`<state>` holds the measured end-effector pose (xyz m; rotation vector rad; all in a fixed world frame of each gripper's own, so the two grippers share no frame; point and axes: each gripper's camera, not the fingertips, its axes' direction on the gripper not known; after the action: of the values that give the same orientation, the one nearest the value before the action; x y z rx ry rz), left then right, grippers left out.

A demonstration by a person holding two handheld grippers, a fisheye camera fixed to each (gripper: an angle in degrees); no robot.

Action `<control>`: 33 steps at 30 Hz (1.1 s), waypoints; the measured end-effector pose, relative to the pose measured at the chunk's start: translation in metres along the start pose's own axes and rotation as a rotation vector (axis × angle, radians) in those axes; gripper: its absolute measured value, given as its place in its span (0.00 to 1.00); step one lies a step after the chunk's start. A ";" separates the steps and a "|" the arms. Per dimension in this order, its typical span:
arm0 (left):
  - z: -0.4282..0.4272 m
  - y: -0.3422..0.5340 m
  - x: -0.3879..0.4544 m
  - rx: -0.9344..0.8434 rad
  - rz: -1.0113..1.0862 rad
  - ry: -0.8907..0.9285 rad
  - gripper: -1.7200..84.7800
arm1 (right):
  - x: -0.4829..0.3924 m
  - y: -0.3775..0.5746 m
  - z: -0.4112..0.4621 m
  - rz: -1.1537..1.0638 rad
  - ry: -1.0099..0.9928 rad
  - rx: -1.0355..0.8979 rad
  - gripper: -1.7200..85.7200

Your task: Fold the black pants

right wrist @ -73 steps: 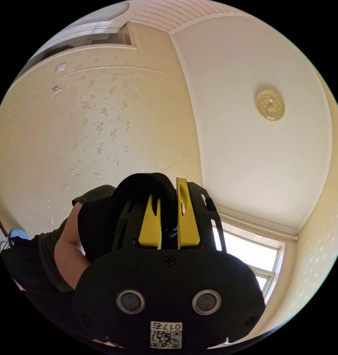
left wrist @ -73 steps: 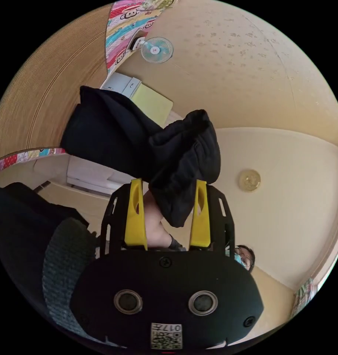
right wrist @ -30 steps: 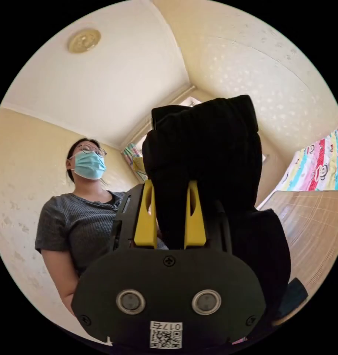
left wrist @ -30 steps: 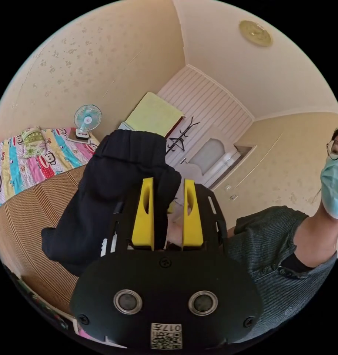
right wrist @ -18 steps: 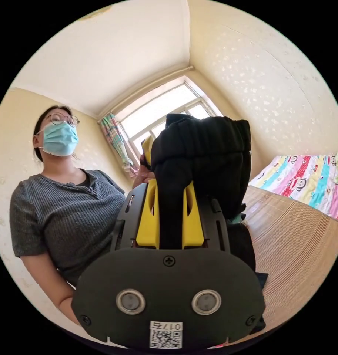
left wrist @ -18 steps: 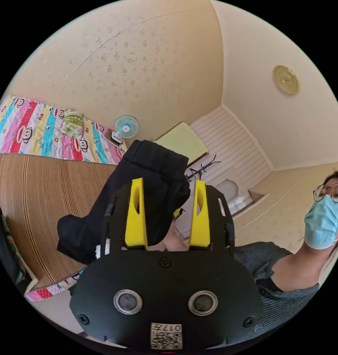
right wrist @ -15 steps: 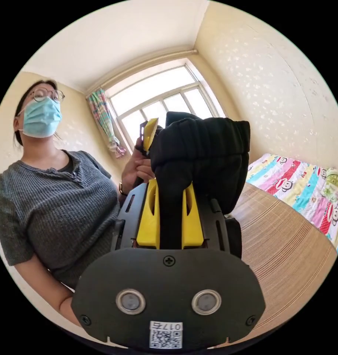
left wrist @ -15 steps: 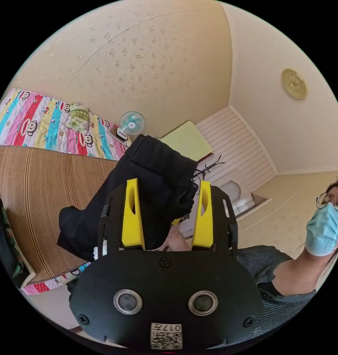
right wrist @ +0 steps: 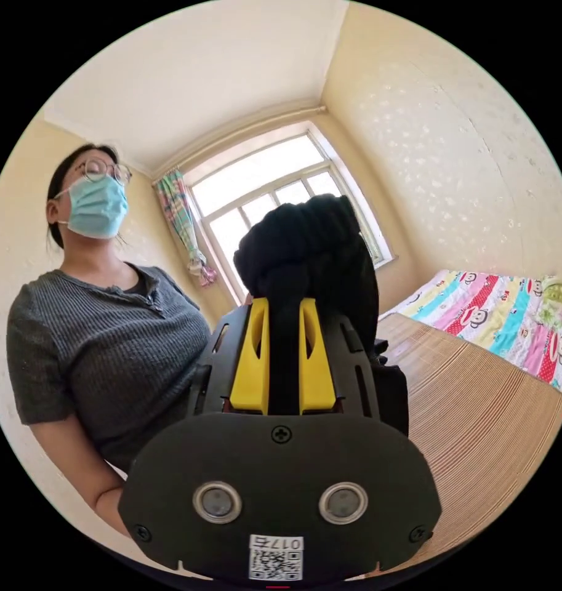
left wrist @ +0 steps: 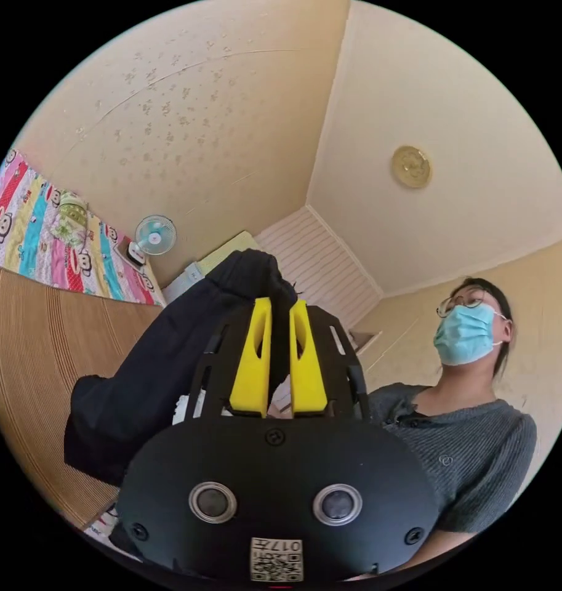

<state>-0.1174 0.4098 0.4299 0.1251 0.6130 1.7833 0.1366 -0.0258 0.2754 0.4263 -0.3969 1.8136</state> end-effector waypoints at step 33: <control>0.071 0.051 0.226 -0.040 0.323 0.061 0.07 | -0.164 0.241 0.037 0.323 0.273 0.273 0.31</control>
<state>-0.2031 0.6338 0.4633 0.1493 0.6269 2.1174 -0.0486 -0.2457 0.2161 0.3060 -0.0265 2.2186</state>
